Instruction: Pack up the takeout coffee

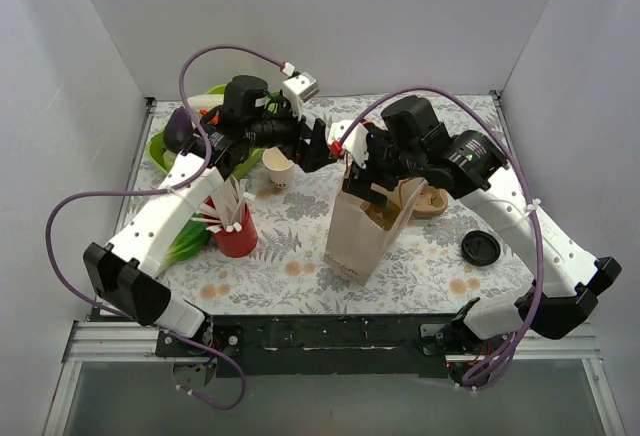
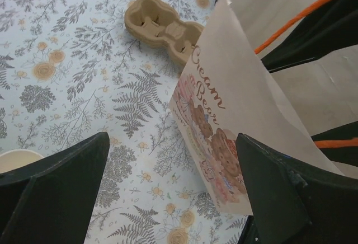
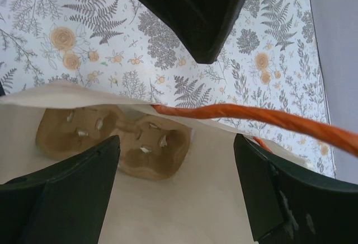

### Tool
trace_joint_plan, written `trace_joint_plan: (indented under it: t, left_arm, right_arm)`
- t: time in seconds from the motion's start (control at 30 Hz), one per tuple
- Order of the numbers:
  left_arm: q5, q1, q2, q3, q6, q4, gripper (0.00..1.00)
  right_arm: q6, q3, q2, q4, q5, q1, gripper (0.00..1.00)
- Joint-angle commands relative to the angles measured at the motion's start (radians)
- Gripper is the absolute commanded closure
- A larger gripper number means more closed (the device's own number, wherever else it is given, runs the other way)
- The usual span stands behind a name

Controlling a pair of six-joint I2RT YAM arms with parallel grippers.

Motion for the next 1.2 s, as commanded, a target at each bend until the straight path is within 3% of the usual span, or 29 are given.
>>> trace_joint_plan:
  t: [0.0,0.17,0.33,0.5,0.73,0.87,1.17]
  left_arm:
    - [0.061,0.014,-0.095,-0.003,-0.004,0.015,0.02]
    - [0.111,0.014,-0.13,-0.072,0.007,0.024,0.02]
    - [0.132,0.014,-0.14,-0.098,0.019,0.061,0.02]
    - [0.173,0.013,-0.175,-0.172,0.026,0.182,0.02]
    - [0.172,0.014,-0.164,-0.172,0.009,0.193,0.02]
    - [0.21,0.014,-0.161,-0.184,-0.002,0.213,0.02]
    - [0.29,0.013,-0.077,-0.201,-0.111,0.415,0.02]
  right_arm:
    - [0.035,0.044,0.013,-0.052,-0.043,-0.004,0.11]
    - [0.099,-0.056,0.047,-0.074,-0.036,-0.004,0.08]
    - [0.096,-0.02,0.067,-0.088,-0.06,-0.002,0.1]
    - [-0.076,-0.038,0.076,-0.144,0.016,-0.004,0.15]
    - [-0.361,-0.15,-0.007,-0.074,0.099,-0.004,0.15]
    - [-0.333,-0.185,0.027,-0.043,0.19,-0.004,0.16]
    - [-0.298,-0.156,0.075,-0.026,0.178,-0.004,0.18]
